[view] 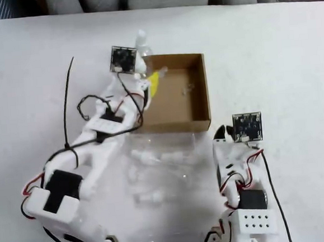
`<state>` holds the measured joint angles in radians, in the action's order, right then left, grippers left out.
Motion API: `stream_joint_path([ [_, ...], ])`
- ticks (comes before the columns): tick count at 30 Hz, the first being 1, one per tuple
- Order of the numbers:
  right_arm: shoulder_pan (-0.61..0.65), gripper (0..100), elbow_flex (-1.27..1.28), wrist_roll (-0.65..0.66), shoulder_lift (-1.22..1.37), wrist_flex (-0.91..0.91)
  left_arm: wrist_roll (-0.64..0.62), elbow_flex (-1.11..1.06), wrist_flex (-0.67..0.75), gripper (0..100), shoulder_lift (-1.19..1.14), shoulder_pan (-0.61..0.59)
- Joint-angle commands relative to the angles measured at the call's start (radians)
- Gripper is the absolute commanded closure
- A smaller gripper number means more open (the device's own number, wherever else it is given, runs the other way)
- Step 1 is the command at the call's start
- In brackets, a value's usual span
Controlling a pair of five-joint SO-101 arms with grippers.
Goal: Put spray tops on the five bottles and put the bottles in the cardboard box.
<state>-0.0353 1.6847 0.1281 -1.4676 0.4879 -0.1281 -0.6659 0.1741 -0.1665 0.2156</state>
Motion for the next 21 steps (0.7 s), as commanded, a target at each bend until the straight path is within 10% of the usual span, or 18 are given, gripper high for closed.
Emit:
stream_joint_path([
  [1,-0.007,98.4,0.011,0.014,-0.001,0.001,0.011,0.035,-0.021,94,0.013,-0.018],
  [11,-0.007,98.4,0.011,0.014,-0.001,0.001,0.002,0.020,-0.055,61,0.013,-0.018],
  [21,-0.005,98.4,0.011,0.014,-0.001,0.001,0.002,0.017,-0.057,49,0.013,-0.018],
])
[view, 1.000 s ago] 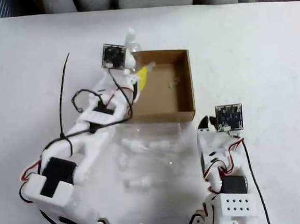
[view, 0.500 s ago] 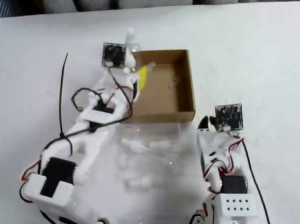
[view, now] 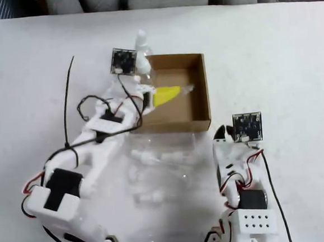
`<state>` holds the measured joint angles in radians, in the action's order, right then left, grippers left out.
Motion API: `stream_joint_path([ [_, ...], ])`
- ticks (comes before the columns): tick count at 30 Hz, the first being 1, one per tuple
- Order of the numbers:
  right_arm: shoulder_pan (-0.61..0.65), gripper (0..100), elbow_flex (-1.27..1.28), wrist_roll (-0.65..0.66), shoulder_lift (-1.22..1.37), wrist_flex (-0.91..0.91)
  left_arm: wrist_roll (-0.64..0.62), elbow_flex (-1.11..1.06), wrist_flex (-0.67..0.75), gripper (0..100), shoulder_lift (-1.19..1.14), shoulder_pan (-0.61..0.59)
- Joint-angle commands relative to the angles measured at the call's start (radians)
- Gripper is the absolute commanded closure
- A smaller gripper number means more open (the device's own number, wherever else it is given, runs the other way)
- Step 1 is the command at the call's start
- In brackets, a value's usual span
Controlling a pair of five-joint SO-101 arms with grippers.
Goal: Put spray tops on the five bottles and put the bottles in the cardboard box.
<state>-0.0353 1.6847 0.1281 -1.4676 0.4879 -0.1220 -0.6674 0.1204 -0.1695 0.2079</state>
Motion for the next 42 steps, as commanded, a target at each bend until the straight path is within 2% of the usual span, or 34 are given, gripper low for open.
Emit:
stream_joint_path([
  [1,-0.005,98.4,0.011,0.014,-0.001,0.001,-0.005,0.018,-0.003,49,0.016,-0.010],
  [8,-0.005,98.4,0.011,0.014,-0.001,-0.001,-0.002,-0.014,-0.003,49,0.039,-0.031],
  [22,-0.008,98.4,0.011,0.014,-0.001,-0.004,-0.005,-0.351,-0.015,49,0.463,0.005],
  [24,-0.010,98.4,0.011,0.014,-0.001,-0.004,-0.005,-0.367,-0.092,49,0.510,-0.001],
  [34,-0.012,98.4,0.011,0.014,-0.001,0.001,-0.005,-0.365,-0.672,49,0.832,-0.004],
  [42,-0.013,98.4,0.011,0.014,0.001,0.002,-0.006,-0.370,-0.988,49,1.052,-0.002],
])
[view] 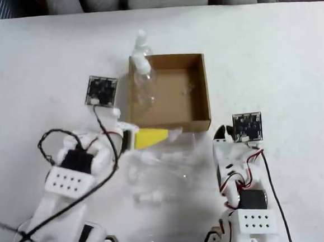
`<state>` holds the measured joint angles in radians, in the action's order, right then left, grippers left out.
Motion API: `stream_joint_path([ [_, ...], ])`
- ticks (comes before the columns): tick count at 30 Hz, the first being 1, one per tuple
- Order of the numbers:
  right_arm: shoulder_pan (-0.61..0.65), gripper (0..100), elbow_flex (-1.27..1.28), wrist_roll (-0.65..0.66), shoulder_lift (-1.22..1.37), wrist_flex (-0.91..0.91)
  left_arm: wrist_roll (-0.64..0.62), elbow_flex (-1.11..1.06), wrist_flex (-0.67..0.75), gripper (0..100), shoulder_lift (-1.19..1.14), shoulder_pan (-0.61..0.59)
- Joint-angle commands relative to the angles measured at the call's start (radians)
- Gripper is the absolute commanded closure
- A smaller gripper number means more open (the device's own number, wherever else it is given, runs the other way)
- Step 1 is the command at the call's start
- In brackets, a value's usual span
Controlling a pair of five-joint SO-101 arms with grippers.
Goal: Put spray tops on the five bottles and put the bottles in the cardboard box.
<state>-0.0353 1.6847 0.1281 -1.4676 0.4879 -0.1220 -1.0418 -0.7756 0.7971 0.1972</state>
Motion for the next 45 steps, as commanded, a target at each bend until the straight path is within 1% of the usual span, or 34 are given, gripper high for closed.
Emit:
stream_joint_path([
  [1,-0.015,98.4,0.011,0.014,0.001,0.002,-0.006,0.005,-0.126,49,0.107,0.013],
  [4,-0.031,98.4,0.011,0.014,0.001,0.008,-0.006,0.005,-0.230,49,0.156,0.016],
  [8,-0.113,98.4,0.011,0.014,-0.001,0.018,0.000,0.009,-0.325,49,0.193,0.016],
  [11,-0.182,98.4,0.011,0.014,-0.001,0.018,0.011,0.011,-0.365,50,0.197,0.018],
  [12,-0.200,98.4,0.011,0.014,0.001,0.018,0.034,0.011,-0.374,52,0.197,0.028],
  [14,-0.228,98.4,0.011,0.014,0.001,0.019,0.098,0.012,-0.394,60,0.197,0.062],
  [18,-0.242,98.4,0.011,0.014,0.001,0.041,0.252,0.038,-0.393,86,0.199,0.134],
  [20,-0.243,98.4,0.011,0.014,0.001,0.039,0.374,0.054,-0.393,94,0.205,0.183],
  [21,-0.245,98.4,0.011,0.014,0.001,0.039,0.446,0.055,-0.393,96,0.205,0.211],
  [23,-0.245,98.4,0.011,0.014,0.001,0.039,0.595,0.049,-0.394,96,0.205,0.274],
  [25,-0.246,98.4,0.011,0.014,0.001,0.039,0.707,0.044,-0.405,96,0.205,0.348],
  [27,-0.246,98.4,0.011,0.014,0.001,0.039,0.747,0.043,-0.425,95,0.205,0.423],
  [31,-0.246,98.4,0.011,0.014,0.001,0.039,0.807,0.043,-0.450,88,0.202,0.562],
  [33,-0.246,98.4,0.011,0.014,0.001,0.039,0.848,0.043,-0.446,86,0.197,0.602],
  [39,-0.243,98.4,0.011,0.014,0.001,0.038,0.977,0.041,-0.388,86,0.194,0.607],
  [42,-0.243,98.4,0.011,0.014,0.001,0.036,0.994,0.034,-0.331,86,0.185,0.590],
  [45,-0.242,98.4,0.011,0.014,0.001,0.035,1.013,0.044,-0.275,86,0.090,0.562],
])
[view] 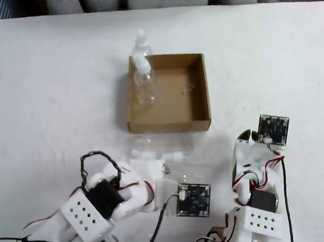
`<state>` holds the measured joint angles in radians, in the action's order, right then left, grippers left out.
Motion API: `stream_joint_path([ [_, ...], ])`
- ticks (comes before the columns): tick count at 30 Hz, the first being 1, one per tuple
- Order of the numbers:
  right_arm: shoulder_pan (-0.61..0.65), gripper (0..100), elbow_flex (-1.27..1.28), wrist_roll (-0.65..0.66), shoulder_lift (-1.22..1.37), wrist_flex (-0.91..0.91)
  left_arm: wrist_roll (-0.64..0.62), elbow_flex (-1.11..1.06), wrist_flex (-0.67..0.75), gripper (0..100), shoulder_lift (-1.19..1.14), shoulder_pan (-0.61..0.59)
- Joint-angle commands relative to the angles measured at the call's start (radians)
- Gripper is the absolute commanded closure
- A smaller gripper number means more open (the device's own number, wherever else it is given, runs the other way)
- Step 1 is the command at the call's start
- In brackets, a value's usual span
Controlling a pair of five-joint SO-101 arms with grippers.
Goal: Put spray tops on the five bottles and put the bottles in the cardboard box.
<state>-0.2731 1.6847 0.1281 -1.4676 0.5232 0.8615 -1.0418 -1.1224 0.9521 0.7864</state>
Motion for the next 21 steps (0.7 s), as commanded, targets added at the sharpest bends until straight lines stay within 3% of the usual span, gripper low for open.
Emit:
stream_joint_path([
  [1,-0.004,98.4,0.011,0.014,0.001,-0.002,0.041,0.052,0.095,86,-0.111,-0.030],
  [11,-0.005,98.4,0.011,0.014,-0.002,-0.004,0.048,0.275,0.130,72,-0.559,-0.030],
  [21,-0.005,98.4,0.011,0.014,-0.002,-0.004,0.052,0.446,0.132,72,-0.766,-0.031],
])
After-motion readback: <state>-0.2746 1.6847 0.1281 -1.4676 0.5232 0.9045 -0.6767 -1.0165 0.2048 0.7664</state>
